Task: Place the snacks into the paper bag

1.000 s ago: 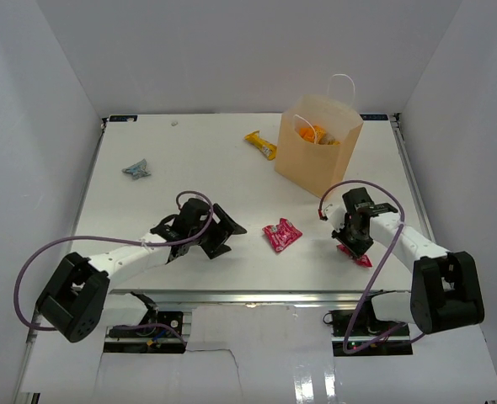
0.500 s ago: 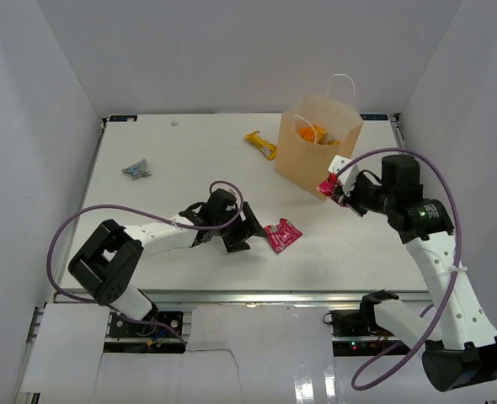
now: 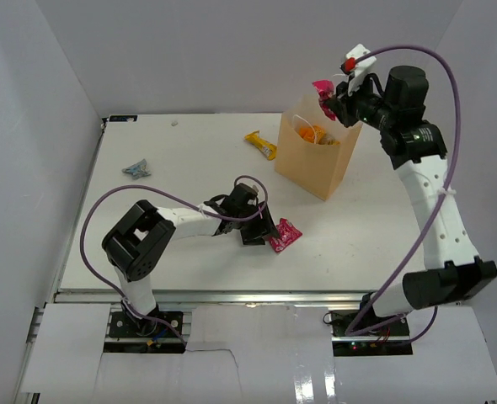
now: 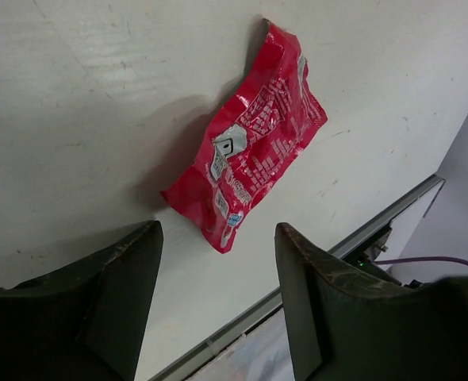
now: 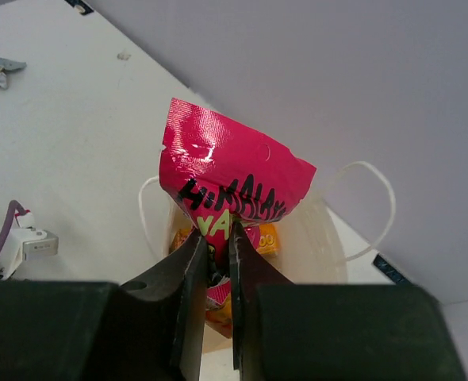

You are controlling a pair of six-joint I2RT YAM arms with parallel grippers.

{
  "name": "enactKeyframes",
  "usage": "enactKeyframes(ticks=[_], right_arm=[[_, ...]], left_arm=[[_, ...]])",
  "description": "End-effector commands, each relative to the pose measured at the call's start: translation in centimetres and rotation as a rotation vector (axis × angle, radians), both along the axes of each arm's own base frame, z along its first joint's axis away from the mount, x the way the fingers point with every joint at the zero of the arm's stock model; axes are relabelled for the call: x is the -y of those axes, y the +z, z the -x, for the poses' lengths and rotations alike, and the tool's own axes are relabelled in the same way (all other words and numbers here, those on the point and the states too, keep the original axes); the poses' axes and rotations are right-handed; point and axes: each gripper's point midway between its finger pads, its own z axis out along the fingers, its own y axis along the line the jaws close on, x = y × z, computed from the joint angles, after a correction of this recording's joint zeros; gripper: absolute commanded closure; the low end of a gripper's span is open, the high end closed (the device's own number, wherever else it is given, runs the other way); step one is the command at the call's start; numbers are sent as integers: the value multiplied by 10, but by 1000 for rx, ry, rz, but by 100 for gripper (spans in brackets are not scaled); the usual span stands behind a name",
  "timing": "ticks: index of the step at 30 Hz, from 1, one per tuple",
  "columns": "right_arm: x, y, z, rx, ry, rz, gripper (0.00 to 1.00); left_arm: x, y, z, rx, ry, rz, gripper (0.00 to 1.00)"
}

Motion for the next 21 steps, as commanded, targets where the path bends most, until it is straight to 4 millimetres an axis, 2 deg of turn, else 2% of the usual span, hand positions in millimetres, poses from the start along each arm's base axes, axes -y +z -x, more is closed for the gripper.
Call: enactKeyframes(ticks=[1,3,5,6,8,9,10,11,12,13,14,15,16,17,18,19,20,21], right_arm=[[0,-30,-42,-106,-59,-70,92],[7,-41,-53,-135,-87,-83,91],[15,-51,-61,-163,-103,-92,79],[18,-55,-62,-180,-103,-98,59],[20,-54,-56,-193,-56,-119,42],[21,-49,-48,-187,-39,-120,29],[21,-47,-43,-182,-24,-115,24],[21,-44,-36,-174,7,-113,19],[23,-34,-24,-139,30,-96,5],[22,-37,-13,-149,70,-92,2],[22,-27,3,-102,104,-63,8],[21,-27,14,-93,130,-53,9],[16,-39,29,-119,197,-51,10],[12,-42,43,-111,245,-37,10],[10,-35,66,-29,306,18,10],[5,-39,81,-10,362,40,10],[-4,-58,108,-61,475,30,10],[-7,-58,130,-32,526,52,10]], left_arm=[[0,-6,-3,37,-25,-52,32],[0,-9,-3,37,-28,-62,35],[-1,-13,-4,31,-27,-73,41],[-1,-15,-2,29,-31,-76,44],[1,-17,-1,26,-43,-74,59],[1,-17,-1,26,-49,-71,65],[3,-16,-1,32,-63,-62,72],[5,-14,-2,40,-69,-57,83],[5,-13,-3,47,-74,-55,87],[6,-11,-4,62,-82,-51,90],[7,-7,-6,77,-87,-45,97],[8,-6,-7,88,-92,-44,99],[9,-4,-9,104,-99,-39,100],[9,-2,-10,115,-103,-35,100],[11,2,-10,128,-112,-23,100],[15,9,-13,157,-120,-1,100],[14,9,-12,174,-135,5,100],[16,20,-11,200,-147,35,100]])
